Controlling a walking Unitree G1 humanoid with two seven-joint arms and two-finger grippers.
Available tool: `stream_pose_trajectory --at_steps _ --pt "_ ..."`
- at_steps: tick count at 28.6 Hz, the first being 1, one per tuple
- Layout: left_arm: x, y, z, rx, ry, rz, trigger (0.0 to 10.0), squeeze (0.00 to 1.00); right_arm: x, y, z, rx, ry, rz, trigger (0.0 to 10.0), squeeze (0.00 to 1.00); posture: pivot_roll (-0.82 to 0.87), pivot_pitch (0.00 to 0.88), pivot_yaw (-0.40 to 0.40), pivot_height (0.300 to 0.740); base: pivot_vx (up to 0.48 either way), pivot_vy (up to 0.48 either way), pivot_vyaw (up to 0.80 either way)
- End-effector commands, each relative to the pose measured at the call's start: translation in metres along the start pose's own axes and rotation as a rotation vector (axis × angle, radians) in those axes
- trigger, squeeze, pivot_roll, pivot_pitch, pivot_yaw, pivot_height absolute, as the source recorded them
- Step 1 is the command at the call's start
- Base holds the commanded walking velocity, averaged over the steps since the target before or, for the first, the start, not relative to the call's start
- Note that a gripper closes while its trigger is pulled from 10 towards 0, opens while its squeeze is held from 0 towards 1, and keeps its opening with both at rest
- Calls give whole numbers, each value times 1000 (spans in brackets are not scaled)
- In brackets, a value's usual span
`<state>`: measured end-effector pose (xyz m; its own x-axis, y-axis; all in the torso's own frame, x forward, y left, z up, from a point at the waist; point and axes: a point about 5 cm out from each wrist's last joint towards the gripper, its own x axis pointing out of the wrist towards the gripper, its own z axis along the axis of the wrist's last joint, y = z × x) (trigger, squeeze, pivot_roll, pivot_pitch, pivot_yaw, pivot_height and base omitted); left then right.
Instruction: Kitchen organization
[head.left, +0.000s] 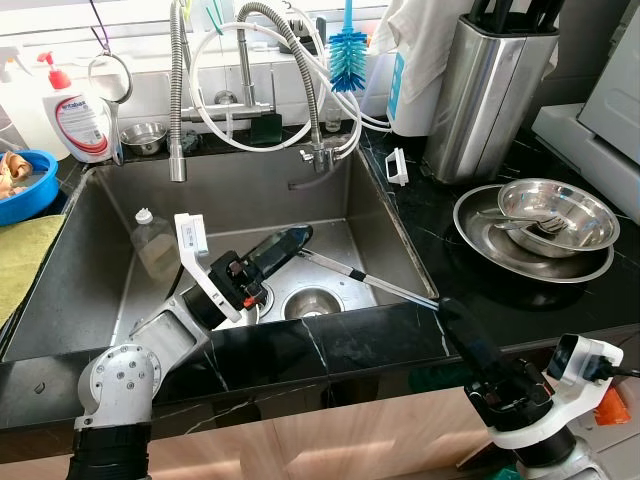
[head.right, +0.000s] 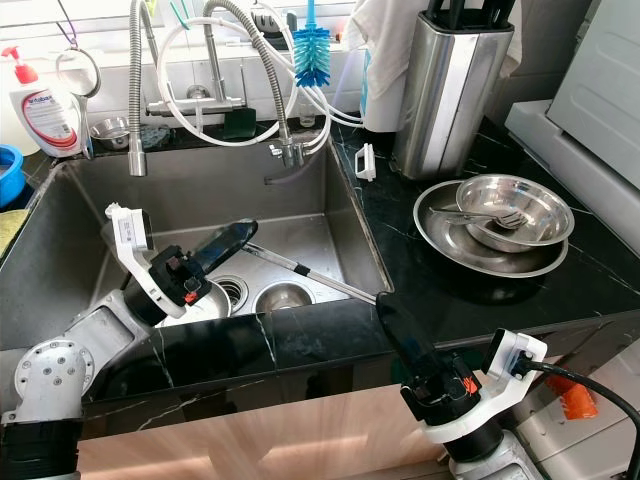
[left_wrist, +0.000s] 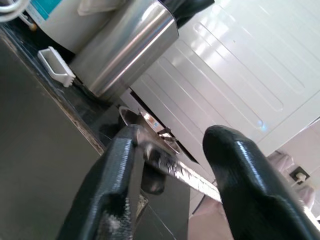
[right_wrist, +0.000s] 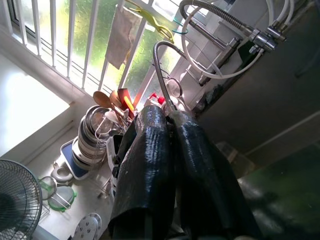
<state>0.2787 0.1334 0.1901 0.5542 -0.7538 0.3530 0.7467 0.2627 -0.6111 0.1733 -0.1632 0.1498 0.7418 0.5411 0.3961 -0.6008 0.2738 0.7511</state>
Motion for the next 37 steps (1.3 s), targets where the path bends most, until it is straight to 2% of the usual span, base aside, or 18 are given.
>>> stream_pose_trajectory --at_steps 1,13,21,31,32,33,37 --pt "2 -7 1 14 13 -40 0 0 3 5 2 -26 -3 19 10000 0 -93 0 19 740 0 0 0" --pt "4 -8 5 -6 -18 -43 0 0 6 3 1 -25 -12 19 10000 0 -90 0 20 740 0 0 0" --pt "4 -7 13 -80 -122 -38 0 0 7 3 -1 -26 -16 26 10000 0 -88 0 23 740 0 0 0" --pt "6 -11 16 -138 -177 -45 0 0 8 1 -1 -28 -31 13 10000 0 -85 0 23 740 0 0 0" --pt "6 -11 16 -137 -175 -42 0 0 8 1 -1 -28 -30 14 10000 329 -85 0 23 740 0 0 0" --pt "6 -11 16 -135 -173 -41 0 0 8 0 -1 -29 -28 12 10000 1000 -85 0 23 740 0 0 0" --pt "6 -12 17 -137 -172 -43 0 0 9 0 -1 -33 -26 14 10000 1000 -86 0 24 740 0 0 0"
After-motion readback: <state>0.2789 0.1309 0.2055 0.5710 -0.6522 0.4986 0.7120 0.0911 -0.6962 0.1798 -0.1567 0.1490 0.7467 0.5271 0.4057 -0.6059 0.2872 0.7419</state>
